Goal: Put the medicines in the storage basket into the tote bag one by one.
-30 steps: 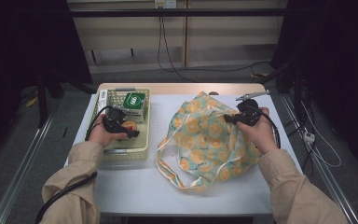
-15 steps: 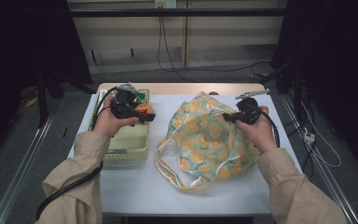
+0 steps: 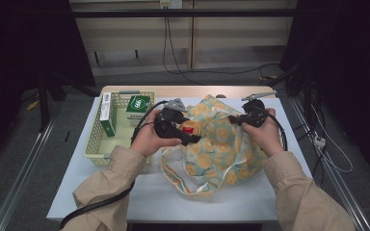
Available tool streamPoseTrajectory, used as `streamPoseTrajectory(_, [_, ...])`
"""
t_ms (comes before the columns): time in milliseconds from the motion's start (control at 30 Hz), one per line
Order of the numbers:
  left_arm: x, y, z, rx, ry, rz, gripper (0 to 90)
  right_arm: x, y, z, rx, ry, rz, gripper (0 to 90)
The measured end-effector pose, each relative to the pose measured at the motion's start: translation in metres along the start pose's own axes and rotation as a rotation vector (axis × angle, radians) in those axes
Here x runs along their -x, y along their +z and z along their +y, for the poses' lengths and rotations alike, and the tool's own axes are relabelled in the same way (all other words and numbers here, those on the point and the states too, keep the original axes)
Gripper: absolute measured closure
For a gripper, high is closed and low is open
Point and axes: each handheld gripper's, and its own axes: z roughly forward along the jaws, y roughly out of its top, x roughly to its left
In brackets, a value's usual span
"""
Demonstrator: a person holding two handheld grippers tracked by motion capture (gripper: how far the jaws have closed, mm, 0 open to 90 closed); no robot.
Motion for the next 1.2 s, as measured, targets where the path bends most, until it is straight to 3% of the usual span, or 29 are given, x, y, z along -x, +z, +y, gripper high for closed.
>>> streamPoseTrajectory(67, [0.002, 0.012, -0.001, -0.019, 0.004, -0.003, 20.9, -0.001, 0.0, 0.0, -0.004, -0.001, 0.004, 90.0])
streamPoseTrajectory(100, [0.004, 0.018, -0.001, -0.049, 0.005, 0.039, 20.9, -0.002, 0.0, 0.0, -0.004, -0.002, 0.005, 90.0])
streamPoseTrajectory(133, [0.002, 0.024, -0.003, -0.044, 0.001, -0.003, 20.9, -0.002, 0.0, 0.0, -0.003, -0.004, 0.008, 90.0])
streamPoseTrajectory(300, [-0.004, 0.052, -0.007, -0.071, -0.019, 0.008, 20.9, -0.003, 0.0, 0.001, -0.001, -0.007, 0.015, 90.0])
streamPoseTrajectory(333, [-0.003, 0.056, -0.006, -0.094, -0.015, 0.049, 20.9, -0.003, 0.0, 0.002, 0.0, -0.004, 0.016, 90.0])
streamPoseTrajectory(367, [-0.005, 0.061, -0.007, -0.071, -0.025, 0.016, 20.9, -0.004, 0.0, 0.003, -0.001, -0.005, 0.022, 90.0])
streamPoseTrajectory(500, [-0.009, 0.074, -0.005, -0.08, -0.017, 0.045, 20.9, -0.007, 0.002, 0.004, 0.001, -0.019, 0.034, 90.0])
streamPoseTrajectory(733, [-0.027, 0.085, -0.006, -0.067, -0.058, 0.077, 20.9, -0.008, 0.002, 0.005, 0.006, -0.018, 0.054, 90.0])
streamPoseTrajectory(867, [-0.039, 0.09, -0.006, -0.047, -0.087, 0.109, 20.9, -0.008, 0.002, 0.004, 0.004, -0.016, 0.059, 90.0])
streamPoseTrajectory(900, [-0.04, 0.092, -0.005, -0.046, -0.092, 0.133, 20.9, -0.007, 0.002, 0.004, 0.006, -0.019, 0.061, 90.0])
streamPoseTrajectory(933, [-0.044, 0.093, -0.005, -0.045, -0.093, 0.112, 20.9, -0.007, 0.001, 0.004, 0.007, -0.016, 0.061, 90.0])
streamPoseTrajectory(967, [-0.046, 0.094, -0.004, -0.041, -0.102, 0.12, 20.9, -0.007, 0.001, 0.004, 0.007, -0.014, 0.065, 90.0])
streamPoseTrajectory(1067, [-0.055, 0.096, 0.001, -0.04, -0.1, 0.137, 20.9, -0.006, 0.0, 0.005, 0.008, -0.013, 0.069, 90.0])
streamPoseTrajectory(1200, [-0.065, 0.097, 0.012, -0.005, -0.132, 0.155, 20.9, -0.005, -0.001, 0.005, 0.014, -0.005, 0.075, 90.0])
